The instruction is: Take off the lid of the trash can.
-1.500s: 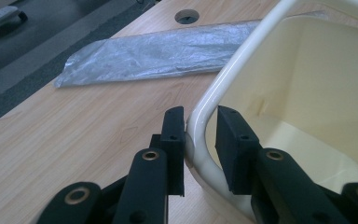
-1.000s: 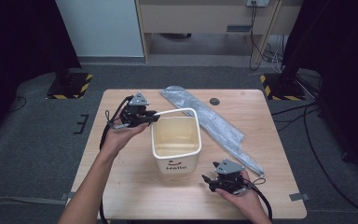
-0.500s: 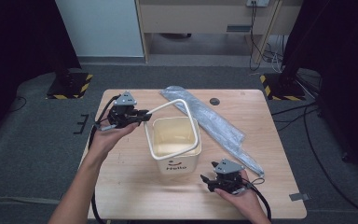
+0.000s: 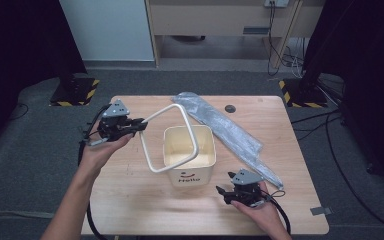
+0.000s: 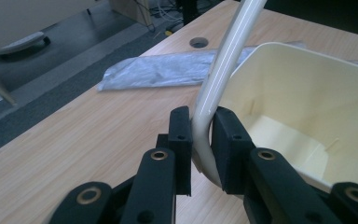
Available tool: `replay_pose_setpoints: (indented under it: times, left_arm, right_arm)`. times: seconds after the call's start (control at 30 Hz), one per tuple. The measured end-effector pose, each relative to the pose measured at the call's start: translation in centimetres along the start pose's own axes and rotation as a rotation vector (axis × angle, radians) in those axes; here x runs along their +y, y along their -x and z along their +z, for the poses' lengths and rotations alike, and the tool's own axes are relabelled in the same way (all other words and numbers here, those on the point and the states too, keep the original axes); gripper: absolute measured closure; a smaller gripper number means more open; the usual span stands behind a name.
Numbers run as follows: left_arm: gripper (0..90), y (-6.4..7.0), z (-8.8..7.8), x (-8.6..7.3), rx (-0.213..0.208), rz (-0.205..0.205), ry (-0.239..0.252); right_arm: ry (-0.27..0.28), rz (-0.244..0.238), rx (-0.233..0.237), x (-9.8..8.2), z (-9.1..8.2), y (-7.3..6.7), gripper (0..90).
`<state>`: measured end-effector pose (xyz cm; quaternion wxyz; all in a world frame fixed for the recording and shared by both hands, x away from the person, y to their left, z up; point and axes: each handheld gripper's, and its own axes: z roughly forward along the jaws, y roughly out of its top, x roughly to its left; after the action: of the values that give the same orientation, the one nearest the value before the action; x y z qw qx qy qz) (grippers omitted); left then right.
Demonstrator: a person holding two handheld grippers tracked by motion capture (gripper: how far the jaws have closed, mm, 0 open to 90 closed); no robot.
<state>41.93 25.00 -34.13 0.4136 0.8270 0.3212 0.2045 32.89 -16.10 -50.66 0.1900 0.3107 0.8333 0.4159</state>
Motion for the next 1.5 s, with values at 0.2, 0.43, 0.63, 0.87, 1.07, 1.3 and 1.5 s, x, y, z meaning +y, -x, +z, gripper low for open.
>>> replay_pose_setpoints:
  times: [0.2, 0.43, 0.63, 0.87, 1.07, 1.3, 1.5]
  left_arm:
    - [77.7, -0.9, -1.7, -1.6, 0.055, 0.013, 0.000]
    - [77.6, -2.4, -3.5, -5.1, 0.096, -0.020, -0.029]
    - [77.6, -3.8, -5.1, -8.1, 0.125, -0.045, -0.052]
    - [77.6, -5.3, -4.7, -11.3, 0.128, -0.063, -0.149]
    - [77.6, -5.9, -1.9, -13.5, 0.106, -0.070, -0.212]
    - [77.5, -6.2, 2.1, -14.8, 0.085, -0.052, -0.300]
    - [77.4, -6.6, 4.0, -15.2, 0.086, -0.065, -0.331]
  right_arm:
    - [-0.008, 0.004, -0.028, 0.2, -0.4, 1.0, 32.6]
    - [0.013, 0.011, -0.069, 1.6, -2.0, 3.8, 25.3]
    - [0.014, 0.045, -0.096, 4.1, -2.1, 7.3, 26.2]
    - [0.006, 0.088, -0.130, 6.6, 0.7, 11.0, 32.8]
    - [-0.044, 0.112, -0.133, 7.3, 4.4, 12.9, 34.3]
    - [-0.096, 0.137, -0.126, 7.0, 7.2, 14.0, 33.8]
    - [-0.109, 0.154, -0.111, 7.0, 8.6, 14.2, 31.1]
